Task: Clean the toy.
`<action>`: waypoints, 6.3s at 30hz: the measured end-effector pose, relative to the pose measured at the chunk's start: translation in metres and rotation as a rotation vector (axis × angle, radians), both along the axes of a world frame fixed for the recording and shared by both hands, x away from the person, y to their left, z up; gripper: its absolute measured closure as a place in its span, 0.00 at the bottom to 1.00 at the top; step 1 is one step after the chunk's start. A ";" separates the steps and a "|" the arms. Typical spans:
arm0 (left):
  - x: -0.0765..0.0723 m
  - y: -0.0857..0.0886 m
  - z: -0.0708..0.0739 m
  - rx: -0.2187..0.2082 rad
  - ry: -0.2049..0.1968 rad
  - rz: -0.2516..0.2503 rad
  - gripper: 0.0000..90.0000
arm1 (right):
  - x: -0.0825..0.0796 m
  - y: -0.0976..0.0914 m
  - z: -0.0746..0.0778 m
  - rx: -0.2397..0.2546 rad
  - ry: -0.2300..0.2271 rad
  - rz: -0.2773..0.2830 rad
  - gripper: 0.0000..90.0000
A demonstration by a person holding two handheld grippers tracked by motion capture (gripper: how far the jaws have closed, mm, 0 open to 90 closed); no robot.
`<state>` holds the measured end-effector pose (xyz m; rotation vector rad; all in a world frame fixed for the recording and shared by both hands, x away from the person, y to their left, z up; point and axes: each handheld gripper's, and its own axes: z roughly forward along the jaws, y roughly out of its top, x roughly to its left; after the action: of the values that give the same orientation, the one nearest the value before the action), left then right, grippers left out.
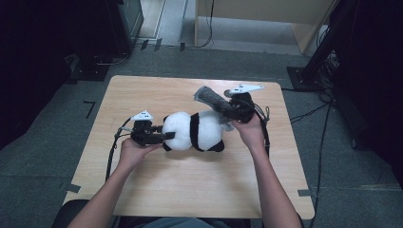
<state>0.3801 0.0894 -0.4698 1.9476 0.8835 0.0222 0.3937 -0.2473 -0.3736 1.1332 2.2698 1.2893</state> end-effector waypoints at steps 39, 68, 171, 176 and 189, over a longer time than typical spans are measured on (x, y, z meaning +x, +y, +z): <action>0.000 -0.002 0.000 0.019 0.011 0.025 0.53 | 0.053 0.115 -0.020 -0.123 0.195 0.223 0.85; 0.000 -0.006 0.000 0.019 0.000 0.024 0.54 | 0.079 0.009 -0.045 -0.115 0.259 -0.018 0.85; 0.001 -0.009 0.000 0.021 0.029 0.057 0.57 | 0.069 -0.039 -0.101 -0.088 0.280 -0.183 0.87; 0.001 -0.009 0.000 0.007 0.031 0.060 0.57 | 0.063 -0.040 -0.081 -0.104 0.215 -0.196 0.87; -0.001 -0.010 0.002 0.004 0.021 0.067 0.58 | 0.034 0.014 0.007 -0.070 0.021 -0.058 0.87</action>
<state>0.3794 0.0797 -0.4682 1.9244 0.9629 0.0426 0.4281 -0.2329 -0.3661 1.1850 2.2605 1.1724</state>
